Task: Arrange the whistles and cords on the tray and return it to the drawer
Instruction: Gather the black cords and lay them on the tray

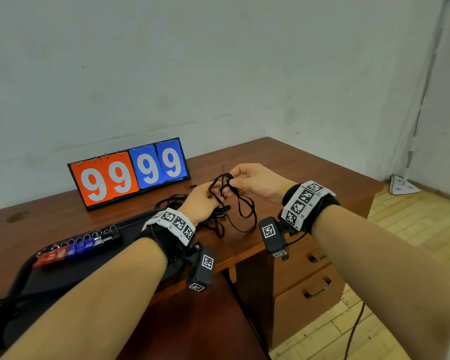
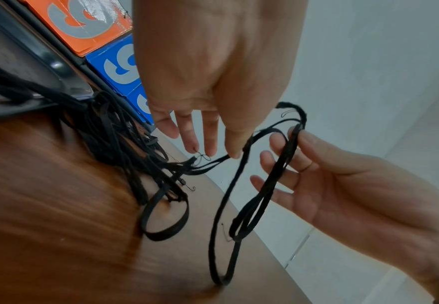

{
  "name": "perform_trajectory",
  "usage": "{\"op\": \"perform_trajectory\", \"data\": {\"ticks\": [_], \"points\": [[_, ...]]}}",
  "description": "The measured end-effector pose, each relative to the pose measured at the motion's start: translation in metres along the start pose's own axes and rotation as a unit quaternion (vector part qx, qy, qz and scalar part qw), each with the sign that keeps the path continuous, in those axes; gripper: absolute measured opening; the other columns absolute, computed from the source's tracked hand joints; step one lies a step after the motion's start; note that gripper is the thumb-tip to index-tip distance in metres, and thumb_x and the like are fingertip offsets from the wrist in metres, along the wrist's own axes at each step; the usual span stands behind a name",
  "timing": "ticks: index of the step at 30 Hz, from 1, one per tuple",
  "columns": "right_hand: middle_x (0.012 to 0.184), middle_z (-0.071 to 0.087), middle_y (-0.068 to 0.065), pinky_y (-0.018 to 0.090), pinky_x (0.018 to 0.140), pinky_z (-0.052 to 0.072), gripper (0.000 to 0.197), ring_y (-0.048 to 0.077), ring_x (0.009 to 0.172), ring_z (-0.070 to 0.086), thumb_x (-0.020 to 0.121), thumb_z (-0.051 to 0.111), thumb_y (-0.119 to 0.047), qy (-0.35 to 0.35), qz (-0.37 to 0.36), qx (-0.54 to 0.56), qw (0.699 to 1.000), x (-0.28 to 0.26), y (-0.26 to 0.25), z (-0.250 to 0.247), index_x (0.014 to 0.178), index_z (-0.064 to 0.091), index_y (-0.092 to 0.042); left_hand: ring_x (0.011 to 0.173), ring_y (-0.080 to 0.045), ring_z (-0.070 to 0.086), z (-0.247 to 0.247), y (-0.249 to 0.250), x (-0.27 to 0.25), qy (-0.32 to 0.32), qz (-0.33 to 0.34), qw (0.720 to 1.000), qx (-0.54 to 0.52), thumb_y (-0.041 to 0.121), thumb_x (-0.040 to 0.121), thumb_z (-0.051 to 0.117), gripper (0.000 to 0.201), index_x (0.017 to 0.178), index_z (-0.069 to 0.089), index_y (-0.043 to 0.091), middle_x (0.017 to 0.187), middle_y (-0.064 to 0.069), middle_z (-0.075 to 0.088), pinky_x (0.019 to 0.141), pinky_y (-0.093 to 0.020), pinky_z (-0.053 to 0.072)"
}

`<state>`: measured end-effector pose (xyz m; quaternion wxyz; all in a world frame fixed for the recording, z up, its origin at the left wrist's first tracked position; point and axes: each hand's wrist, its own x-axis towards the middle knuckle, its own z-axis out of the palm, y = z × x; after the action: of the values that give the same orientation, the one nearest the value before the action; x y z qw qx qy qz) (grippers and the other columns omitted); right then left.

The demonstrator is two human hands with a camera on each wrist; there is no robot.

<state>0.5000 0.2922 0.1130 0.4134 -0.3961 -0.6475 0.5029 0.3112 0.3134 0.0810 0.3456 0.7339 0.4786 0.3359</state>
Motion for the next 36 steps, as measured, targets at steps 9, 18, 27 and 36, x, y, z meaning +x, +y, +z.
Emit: {"op": "perform_trajectory", "data": {"ticks": [9,18,27,36], "points": [[0.079,0.066,0.012,0.027,0.074,0.058,0.007,0.020,0.072,0.065,0.096,0.054,0.001,0.033,-0.008,-0.010,0.999,0.009,0.008,0.000,0.102,0.058,0.000,0.090,-0.014,0.062,-0.004,0.008,0.013,0.092,-0.036,0.995,-0.023,-0.011,0.087,0.043,0.046,0.112,0.064,0.021,0.097,0.005,0.064,0.080,-0.027,0.051],[0.083,0.068,0.018,0.030,0.063,0.054,0.010,0.021,0.063,0.060,0.094,0.060,-0.004,0.118,0.038,-0.025,0.992,0.026,0.026,0.004,0.100,0.063,0.004,0.074,-0.016,0.052,-0.014,0.017,0.020,0.211,-0.042,0.976,-0.023,0.001,0.084,0.049,0.032,0.102,0.053,0.027,0.101,-0.007,0.055,0.058,-0.027,0.040],[0.084,0.072,0.016,0.029,0.071,0.056,0.012,0.019,0.068,0.063,0.091,0.065,-0.005,0.119,0.029,-0.029,0.992,0.031,0.031,0.012,0.098,0.068,0.005,0.066,-0.012,0.061,0.003,0.012,0.021,0.095,-0.090,0.991,-0.029,0.033,0.095,0.060,0.027,0.094,0.070,0.008,0.074,0.001,0.067,0.053,-0.019,0.044],[0.088,0.066,0.022,0.024,0.051,0.056,0.004,0.013,0.054,0.068,0.098,0.052,-0.002,0.191,0.088,0.053,0.976,0.033,0.031,0.009,0.099,0.055,0.000,0.056,-0.012,0.059,-0.001,0.008,0.018,0.078,-0.130,0.988,-0.043,0.020,0.095,0.060,0.013,0.094,0.067,0.009,0.077,-0.003,0.064,0.047,-0.022,0.041]]}}
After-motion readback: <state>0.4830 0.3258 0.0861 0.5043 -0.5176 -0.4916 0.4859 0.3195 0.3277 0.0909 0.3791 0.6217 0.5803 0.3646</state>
